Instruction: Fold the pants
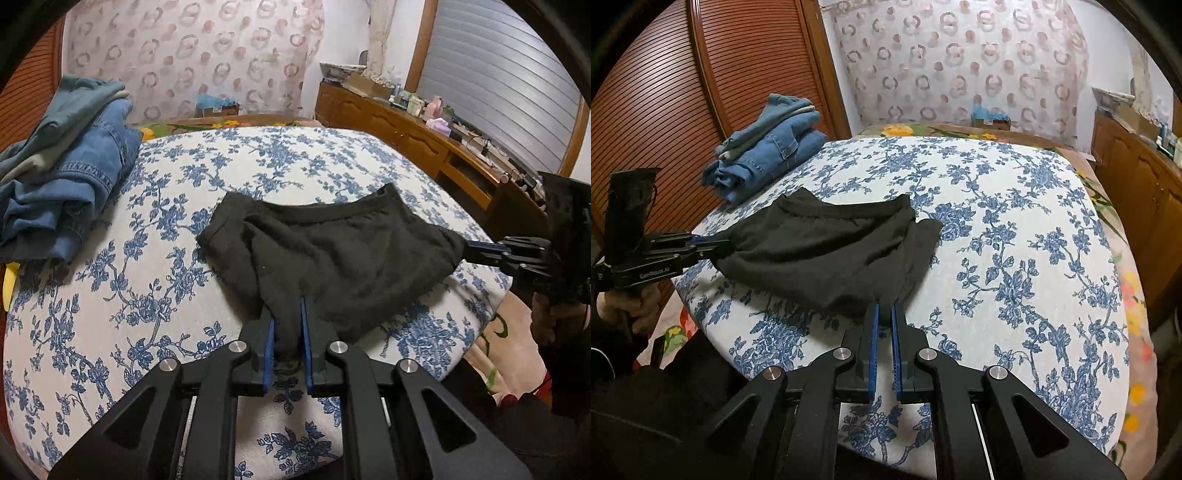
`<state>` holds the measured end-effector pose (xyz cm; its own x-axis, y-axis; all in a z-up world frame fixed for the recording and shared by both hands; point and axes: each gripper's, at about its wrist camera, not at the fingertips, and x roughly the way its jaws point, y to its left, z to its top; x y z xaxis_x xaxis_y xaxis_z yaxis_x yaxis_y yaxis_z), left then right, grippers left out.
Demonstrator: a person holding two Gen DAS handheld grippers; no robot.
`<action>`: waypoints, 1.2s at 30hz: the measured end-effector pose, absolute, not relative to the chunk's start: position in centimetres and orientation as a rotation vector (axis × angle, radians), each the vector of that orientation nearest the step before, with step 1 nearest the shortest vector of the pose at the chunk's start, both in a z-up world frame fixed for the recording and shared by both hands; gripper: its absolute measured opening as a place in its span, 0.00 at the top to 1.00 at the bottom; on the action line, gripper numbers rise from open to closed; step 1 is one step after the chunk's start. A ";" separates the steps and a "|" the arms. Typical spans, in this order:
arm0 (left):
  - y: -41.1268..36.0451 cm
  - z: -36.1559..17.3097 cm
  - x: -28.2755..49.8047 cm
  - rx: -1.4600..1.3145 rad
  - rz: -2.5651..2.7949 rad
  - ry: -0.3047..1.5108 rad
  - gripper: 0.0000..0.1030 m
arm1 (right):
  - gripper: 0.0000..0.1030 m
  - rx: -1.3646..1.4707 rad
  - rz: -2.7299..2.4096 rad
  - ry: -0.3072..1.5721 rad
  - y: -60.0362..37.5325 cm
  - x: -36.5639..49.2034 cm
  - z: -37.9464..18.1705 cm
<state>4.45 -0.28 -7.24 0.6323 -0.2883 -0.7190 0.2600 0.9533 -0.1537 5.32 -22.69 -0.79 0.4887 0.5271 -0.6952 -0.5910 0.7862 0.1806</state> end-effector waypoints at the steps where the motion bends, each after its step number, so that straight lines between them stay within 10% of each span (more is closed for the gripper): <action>1: -0.3 -7.4 4.5 -0.036 -0.311 0.834 0.88 | 0.95 -0.090 0.679 0.812 -22.6 5.2 -0.7; 7: -0.2 -7.5 4.7 -0.027 -0.292 0.842 0.74 | 0.95 -0.106 0.663 0.793 -23.0 4.7 -0.1; 15: 0.3 -7.2 5.5 -0.017 -0.258 0.809 0.25 | 0.90 -0.127 0.647 0.778 -22.3 5.5 0.1; 20: 0.3 -7.0 7.2 -0.002 -0.246 0.803 0.25 | 0.70 -0.156 0.634 0.774 -20.6 7.1 -0.4; 29: 0.5 -7.2 10.5 -0.004 -0.216 0.791 0.25 | 0.68 -0.166 0.614 0.809 -17.4 11.6 -1.7; 36: -0.1 -7.5 11.9 -0.003 -0.285 0.810 0.62 | 0.68 -0.132 0.620 0.826 -16.8 13.9 -2.1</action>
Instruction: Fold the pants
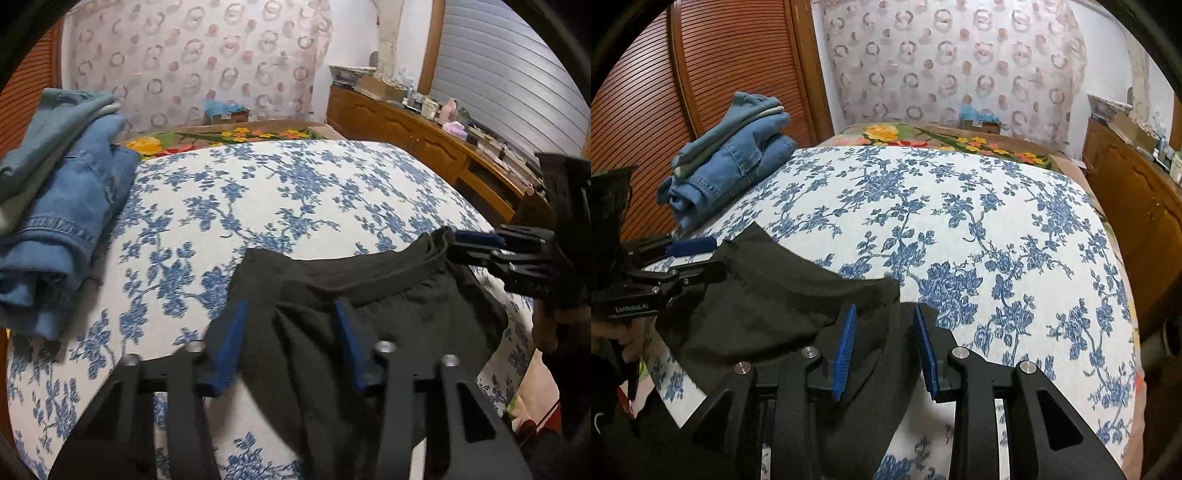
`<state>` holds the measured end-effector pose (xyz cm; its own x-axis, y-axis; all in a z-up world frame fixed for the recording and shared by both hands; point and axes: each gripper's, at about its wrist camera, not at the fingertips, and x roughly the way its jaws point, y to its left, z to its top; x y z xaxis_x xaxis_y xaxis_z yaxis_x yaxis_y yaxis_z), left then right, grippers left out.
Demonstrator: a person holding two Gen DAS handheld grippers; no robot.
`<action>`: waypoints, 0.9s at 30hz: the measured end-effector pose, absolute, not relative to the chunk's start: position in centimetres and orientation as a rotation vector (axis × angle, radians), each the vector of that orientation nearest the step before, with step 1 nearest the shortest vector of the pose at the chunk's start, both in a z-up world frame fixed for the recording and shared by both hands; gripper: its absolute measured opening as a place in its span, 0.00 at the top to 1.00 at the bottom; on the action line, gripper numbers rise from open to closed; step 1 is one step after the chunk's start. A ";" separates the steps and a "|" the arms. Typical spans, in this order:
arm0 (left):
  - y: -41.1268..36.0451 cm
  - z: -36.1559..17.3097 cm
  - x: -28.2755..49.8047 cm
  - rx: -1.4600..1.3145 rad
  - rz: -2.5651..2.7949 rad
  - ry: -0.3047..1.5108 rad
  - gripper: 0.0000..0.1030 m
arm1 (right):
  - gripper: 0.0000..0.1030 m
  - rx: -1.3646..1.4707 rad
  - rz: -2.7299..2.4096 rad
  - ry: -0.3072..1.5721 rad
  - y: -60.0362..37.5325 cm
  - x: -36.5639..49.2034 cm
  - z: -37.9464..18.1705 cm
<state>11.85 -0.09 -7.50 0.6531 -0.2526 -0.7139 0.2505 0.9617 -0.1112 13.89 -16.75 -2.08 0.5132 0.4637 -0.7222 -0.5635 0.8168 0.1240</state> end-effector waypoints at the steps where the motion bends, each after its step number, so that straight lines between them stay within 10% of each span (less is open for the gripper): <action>1: -0.3 -7.6 12.0 0.001 -0.299 0.815 0.65 | 0.68 -0.126 0.626 0.830 -16.7 14.2 -2.2; 7: -1.2 -7.5 12.3 0.030 -0.305 0.798 0.83 | 0.71 -0.113 0.653 0.844 -16.9 15.1 -3.1; 9: -1.0 -6.6 11.8 0.011 -0.322 0.759 0.88 | 0.91 -0.105 0.679 0.831 -17.0 15.0 -3.0; 19: -1.0 -6.2 13.7 0.028 -0.280 0.777 0.88 | 0.94 -0.117 0.641 0.780 -16.7 14.5 -2.9; 25: -0.7 -8.0 14.0 0.034 -0.242 0.829 0.72 | 0.91 -0.132 0.628 0.805 -16.1 14.8 -3.2; 27: -0.5 -8.1 14.1 0.036 -0.228 0.835 0.51 | 0.85 -0.137 0.612 0.803 -16.2 14.7 -3.0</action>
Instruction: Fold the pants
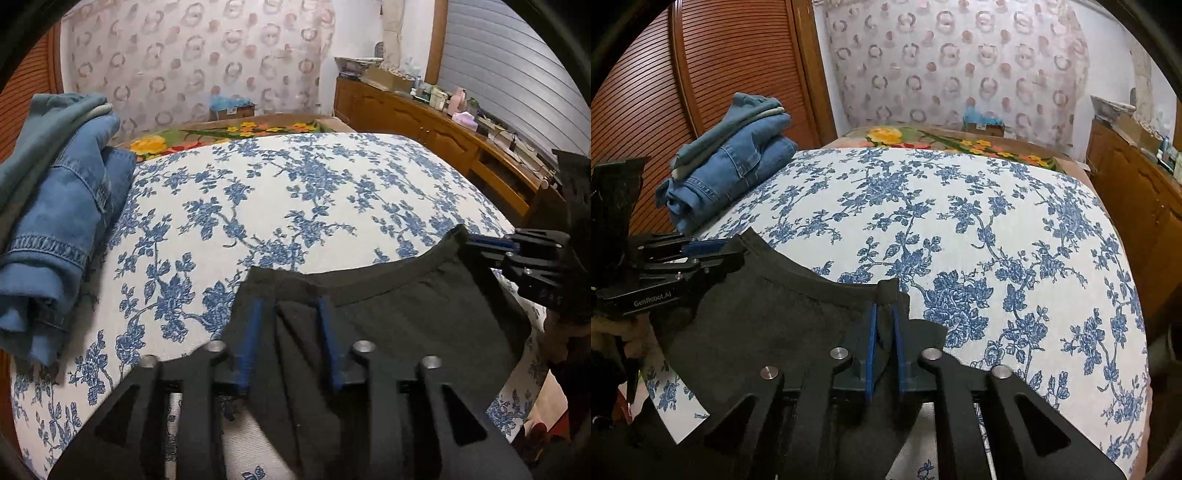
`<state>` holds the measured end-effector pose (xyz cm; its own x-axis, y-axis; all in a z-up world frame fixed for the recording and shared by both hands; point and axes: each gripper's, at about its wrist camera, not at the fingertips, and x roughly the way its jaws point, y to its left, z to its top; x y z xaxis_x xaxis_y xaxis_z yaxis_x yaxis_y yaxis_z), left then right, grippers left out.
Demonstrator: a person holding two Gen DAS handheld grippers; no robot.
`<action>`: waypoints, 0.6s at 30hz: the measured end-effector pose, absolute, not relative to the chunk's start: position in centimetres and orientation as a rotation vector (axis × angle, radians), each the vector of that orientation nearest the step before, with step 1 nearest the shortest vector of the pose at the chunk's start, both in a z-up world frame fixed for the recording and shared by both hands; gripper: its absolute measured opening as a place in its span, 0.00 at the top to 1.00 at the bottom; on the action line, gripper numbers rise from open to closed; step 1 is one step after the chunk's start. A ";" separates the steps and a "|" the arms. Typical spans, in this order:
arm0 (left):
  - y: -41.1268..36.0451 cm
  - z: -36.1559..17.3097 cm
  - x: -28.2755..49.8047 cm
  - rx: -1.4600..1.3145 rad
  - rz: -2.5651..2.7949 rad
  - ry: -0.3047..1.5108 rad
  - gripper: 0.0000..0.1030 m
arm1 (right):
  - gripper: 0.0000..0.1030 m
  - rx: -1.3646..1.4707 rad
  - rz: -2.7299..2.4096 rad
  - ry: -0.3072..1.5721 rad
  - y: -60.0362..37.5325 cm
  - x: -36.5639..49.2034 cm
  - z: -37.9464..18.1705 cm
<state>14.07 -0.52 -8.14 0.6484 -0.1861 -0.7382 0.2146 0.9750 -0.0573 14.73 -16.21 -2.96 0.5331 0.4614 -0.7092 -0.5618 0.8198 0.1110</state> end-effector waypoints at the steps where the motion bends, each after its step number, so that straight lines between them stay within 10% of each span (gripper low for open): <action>1: -0.4 -8.2 14.1 0.041 -0.214 0.835 0.50 | 0.82 -0.136 0.607 0.802 -16.3 14.7 -2.9; 18: 0.9 -9.1 14.7 -0.009 -0.195 0.878 0.31 | 0.57 -0.124 0.557 0.871 -18.4 13.3 -3.2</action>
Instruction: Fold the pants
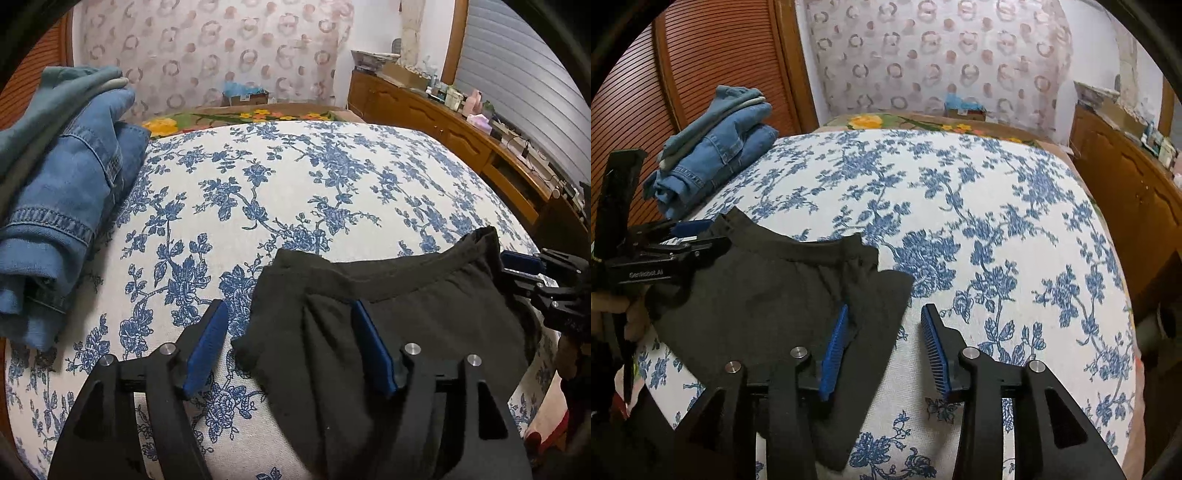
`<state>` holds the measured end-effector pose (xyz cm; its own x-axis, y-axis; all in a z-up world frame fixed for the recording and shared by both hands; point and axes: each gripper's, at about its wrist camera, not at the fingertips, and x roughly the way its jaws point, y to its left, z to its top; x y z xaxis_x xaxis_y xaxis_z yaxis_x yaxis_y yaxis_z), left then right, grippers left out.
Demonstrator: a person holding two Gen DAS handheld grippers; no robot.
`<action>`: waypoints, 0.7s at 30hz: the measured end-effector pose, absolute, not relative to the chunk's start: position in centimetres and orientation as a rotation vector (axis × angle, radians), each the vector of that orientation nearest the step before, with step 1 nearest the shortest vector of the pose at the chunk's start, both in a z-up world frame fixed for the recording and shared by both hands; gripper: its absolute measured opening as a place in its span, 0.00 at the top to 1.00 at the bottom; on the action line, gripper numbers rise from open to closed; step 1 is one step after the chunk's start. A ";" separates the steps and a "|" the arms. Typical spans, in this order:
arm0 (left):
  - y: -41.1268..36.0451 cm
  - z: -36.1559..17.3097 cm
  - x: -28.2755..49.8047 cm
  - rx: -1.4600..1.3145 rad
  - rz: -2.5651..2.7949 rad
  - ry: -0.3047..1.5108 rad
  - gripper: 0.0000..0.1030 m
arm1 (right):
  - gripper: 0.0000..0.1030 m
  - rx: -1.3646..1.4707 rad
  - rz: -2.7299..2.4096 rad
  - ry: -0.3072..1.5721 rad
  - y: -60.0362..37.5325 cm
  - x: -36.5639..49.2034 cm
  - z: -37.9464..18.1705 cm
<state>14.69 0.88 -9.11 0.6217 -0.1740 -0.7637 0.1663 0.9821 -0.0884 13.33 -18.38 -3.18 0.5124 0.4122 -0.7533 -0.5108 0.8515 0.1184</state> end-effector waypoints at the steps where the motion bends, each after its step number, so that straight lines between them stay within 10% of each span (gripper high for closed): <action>1: 0.9 -9.1 14.7 -0.010 -0.196 0.879 0.31 | 0.56 -0.119 0.558 0.876 -18.3 13.5 -3.3; 21: 0.9 -9.2 14.8 -0.011 -0.195 0.879 0.29 | 0.55 -0.134 0.583 0.844 -16.3 14.0 -4.1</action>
